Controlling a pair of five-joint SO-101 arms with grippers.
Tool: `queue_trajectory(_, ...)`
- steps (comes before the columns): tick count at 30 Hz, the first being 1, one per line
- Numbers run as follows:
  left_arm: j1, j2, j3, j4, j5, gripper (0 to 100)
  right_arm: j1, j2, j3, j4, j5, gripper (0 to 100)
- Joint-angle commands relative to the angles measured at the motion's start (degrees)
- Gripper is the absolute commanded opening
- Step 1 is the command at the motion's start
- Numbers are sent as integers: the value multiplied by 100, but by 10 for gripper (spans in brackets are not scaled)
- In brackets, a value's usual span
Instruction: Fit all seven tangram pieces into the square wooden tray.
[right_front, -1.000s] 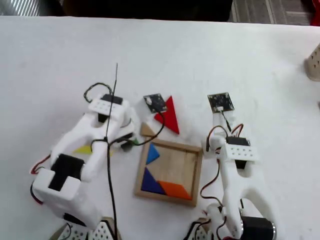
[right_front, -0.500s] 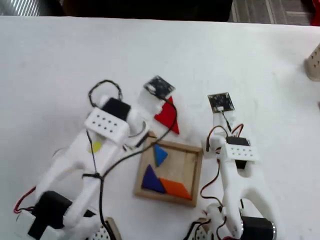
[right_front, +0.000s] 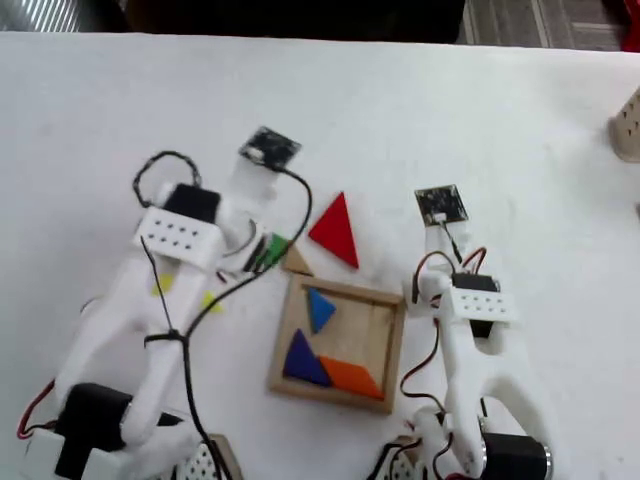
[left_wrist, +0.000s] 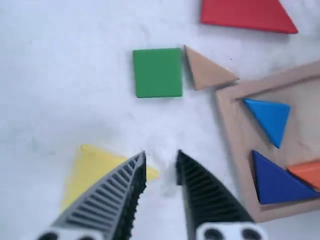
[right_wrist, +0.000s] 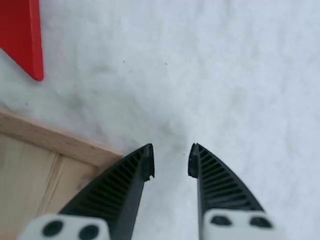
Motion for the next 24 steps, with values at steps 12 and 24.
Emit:
queue_trajectory(12, -321, 2290, -563, -1952, 18, 272, 22, -75, -246, 48, 70, 119)
queue_trajectory(24, -295, 3767, -2180, -1363, 9, 272, 22, -75, -246, 48, 70, 119)
